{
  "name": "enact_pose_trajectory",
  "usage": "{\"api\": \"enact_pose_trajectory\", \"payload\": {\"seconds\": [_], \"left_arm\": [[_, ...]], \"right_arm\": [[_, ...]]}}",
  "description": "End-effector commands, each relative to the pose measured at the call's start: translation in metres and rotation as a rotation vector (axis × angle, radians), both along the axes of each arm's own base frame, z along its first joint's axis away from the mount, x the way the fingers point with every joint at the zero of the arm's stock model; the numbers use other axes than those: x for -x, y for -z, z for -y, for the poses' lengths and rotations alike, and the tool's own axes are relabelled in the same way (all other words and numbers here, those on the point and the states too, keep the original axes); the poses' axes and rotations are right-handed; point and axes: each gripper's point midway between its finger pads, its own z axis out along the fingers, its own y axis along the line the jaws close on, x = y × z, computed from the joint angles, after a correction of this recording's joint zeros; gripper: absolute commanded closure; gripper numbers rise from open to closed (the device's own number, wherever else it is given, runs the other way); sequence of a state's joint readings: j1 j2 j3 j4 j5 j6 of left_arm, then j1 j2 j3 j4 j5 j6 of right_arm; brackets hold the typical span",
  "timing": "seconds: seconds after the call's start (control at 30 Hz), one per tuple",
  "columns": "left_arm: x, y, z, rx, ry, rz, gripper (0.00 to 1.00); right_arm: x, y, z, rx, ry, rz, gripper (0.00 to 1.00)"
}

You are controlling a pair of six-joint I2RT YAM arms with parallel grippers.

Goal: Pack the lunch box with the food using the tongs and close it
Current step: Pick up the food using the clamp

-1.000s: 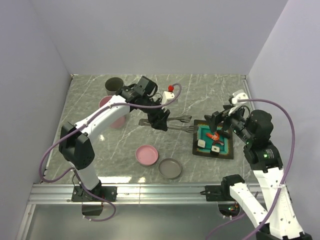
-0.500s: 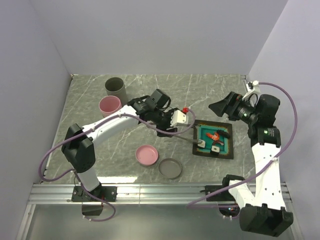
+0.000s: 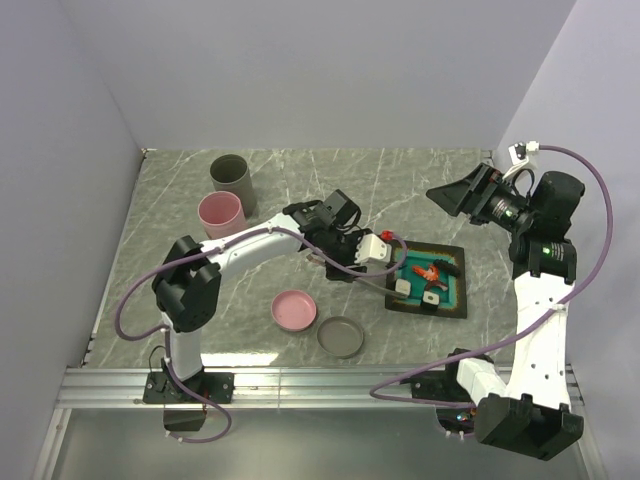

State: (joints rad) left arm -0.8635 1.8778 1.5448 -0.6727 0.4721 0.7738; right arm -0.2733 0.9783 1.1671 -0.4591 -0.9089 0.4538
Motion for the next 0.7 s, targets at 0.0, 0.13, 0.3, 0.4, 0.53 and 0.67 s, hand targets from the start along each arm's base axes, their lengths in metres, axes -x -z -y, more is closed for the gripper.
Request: {"api": "enact_pose_trajectory", "payload": {"seconds": [0.0,0.13,0.3,0.4,0.53,0.67], "left_arm": [[-0.009,-0.02,0.019,0.061,0.022,0.054,0.34],[-0.009,-0.014,0.021,0.053,0.026,0.051,0.37],[-0.005,-0.006,0.022,0.023,0.042,0.052,0.4],[-0.004,-0.002,0.022,0.008,0.048,0.068,0.4],[-0.003,0.004,0.023,-0.009,0.049,0.062,0.45],[-0.005,0.001,0.023,0.003,0.029,0.079,0.52]], "right_arm": [[0.006,-0.03,-0.003,0.008,-0.022,0.092,0.0],[0.006,-0.031,-0.003,0.01,-0.026,0.097,0.0],[0.005,-0.034,-0.001,0.016,-0.013,0.105,0.0],[0.004,-0.036,-0.001,0.014,-0.015,0.111,0.0],[0.004,-0.034,0.002,0.02,-0.004,0.107,0.0],[0.004,-0.033,0.004,0.032,0.009,0.113,0.0]]}}
